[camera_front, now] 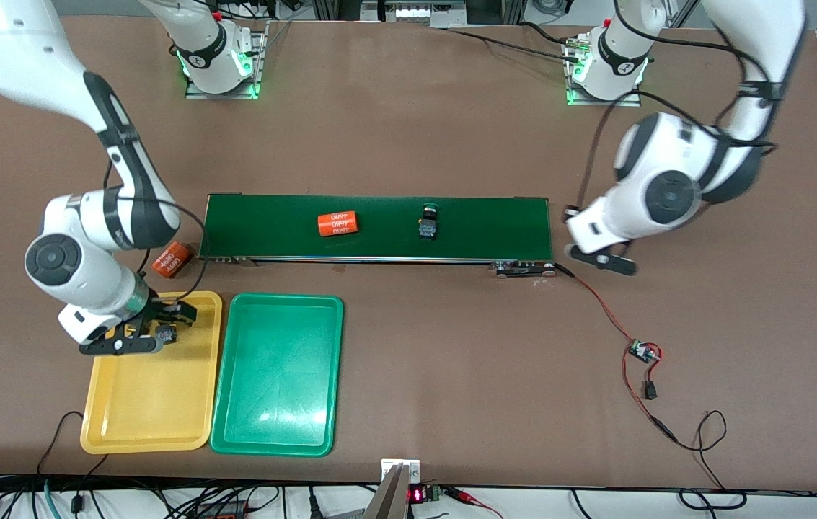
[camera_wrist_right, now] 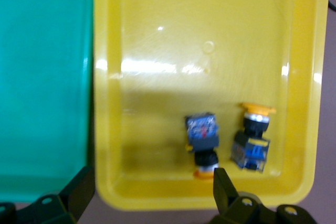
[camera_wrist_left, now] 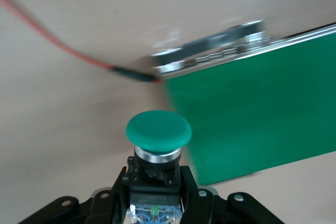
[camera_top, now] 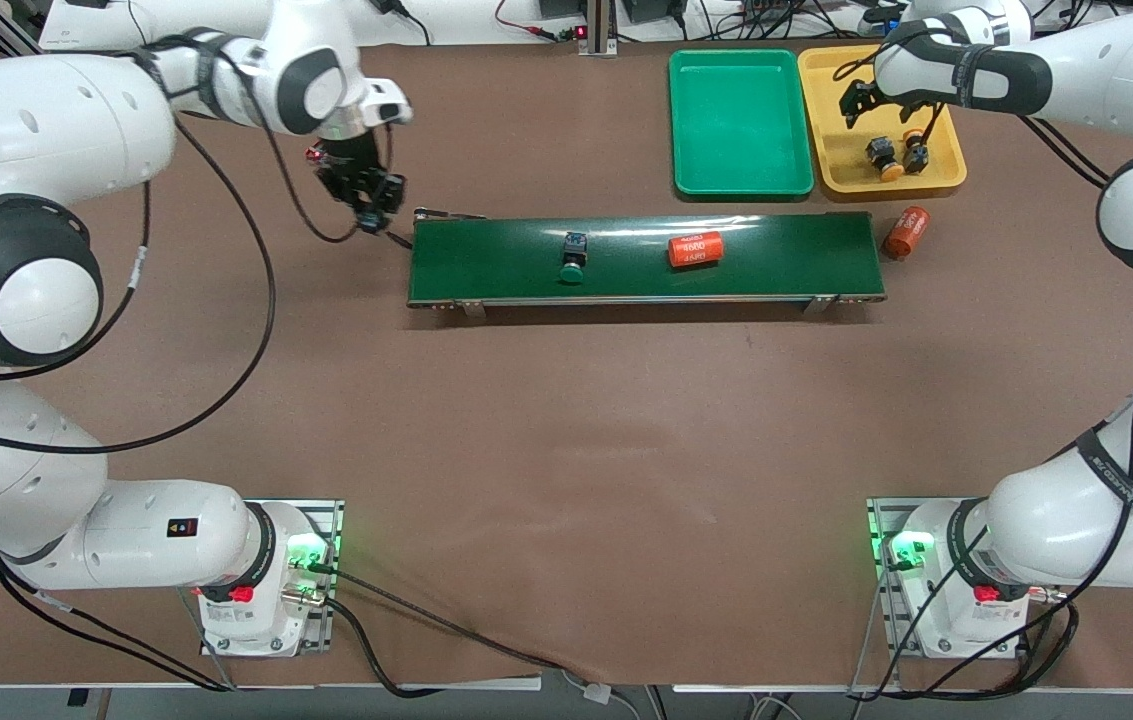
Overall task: Sort buttons by color to trays
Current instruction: 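Reach the belt with the right gripper while the left gripper drops the button, then grasp a black button on the belt with the right gripper, then carry the black button to the green tray with the right gripper, then lower the black button into the green tray and open the right gripper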
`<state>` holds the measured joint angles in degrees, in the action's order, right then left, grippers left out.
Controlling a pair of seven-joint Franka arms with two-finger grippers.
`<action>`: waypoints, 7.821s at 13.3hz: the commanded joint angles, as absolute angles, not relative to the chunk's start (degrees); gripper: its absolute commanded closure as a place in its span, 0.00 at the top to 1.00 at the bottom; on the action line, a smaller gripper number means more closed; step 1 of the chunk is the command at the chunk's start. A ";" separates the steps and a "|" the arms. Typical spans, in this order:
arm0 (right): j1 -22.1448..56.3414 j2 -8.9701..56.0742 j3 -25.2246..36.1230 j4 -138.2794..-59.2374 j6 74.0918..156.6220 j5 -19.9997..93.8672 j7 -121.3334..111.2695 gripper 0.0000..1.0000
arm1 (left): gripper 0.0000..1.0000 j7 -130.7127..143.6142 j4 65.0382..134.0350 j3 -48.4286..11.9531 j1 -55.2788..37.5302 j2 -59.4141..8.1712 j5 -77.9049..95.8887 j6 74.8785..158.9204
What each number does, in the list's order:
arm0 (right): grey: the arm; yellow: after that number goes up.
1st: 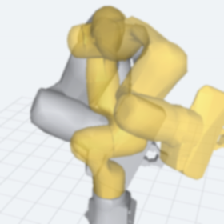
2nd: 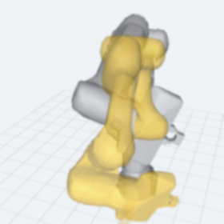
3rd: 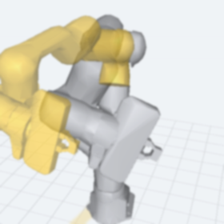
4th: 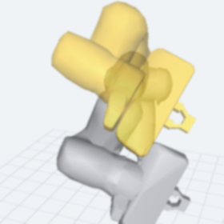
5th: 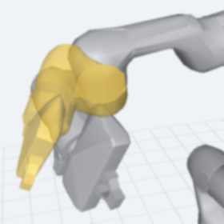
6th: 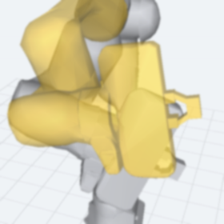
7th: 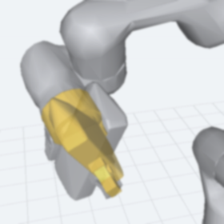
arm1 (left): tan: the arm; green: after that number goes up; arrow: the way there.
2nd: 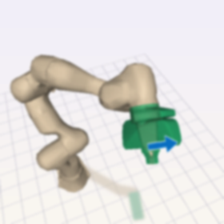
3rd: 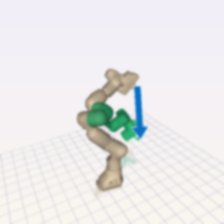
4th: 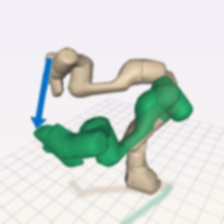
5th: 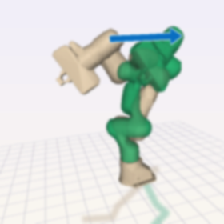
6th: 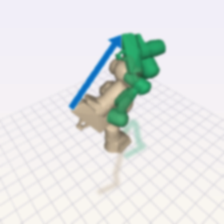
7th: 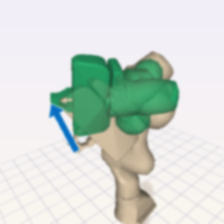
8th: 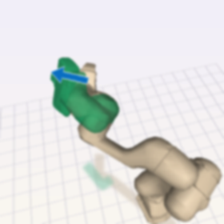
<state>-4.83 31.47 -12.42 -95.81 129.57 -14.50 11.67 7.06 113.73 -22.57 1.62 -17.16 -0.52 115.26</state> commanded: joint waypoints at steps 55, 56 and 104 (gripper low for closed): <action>14.24 21.97 -23.55 -113.73 135.70 -10.37 52.30 1.00 | 1.00 1.32 85.52 -1.67 -1.85 -2.55 -2.81 86.92; 14.24 21.97 -23.55 -113.73 135.79 -10.46 52.29 1.00 | 1.00 1.23 85.43 -1.58 -1.76 -2.64 -2.64 87.10; 11.08 43.24 -8.09 -88.68 138.87 -14.33 28.39 0.80 | 1.00 1.23 85.25 -1.49 -1.05 -2.72 -2.55 86.57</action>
<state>11.28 43.20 -7.94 -88.44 138.89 -15.18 29.35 0.92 85.49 -1.41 -1.36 -2.97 -3.19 86.78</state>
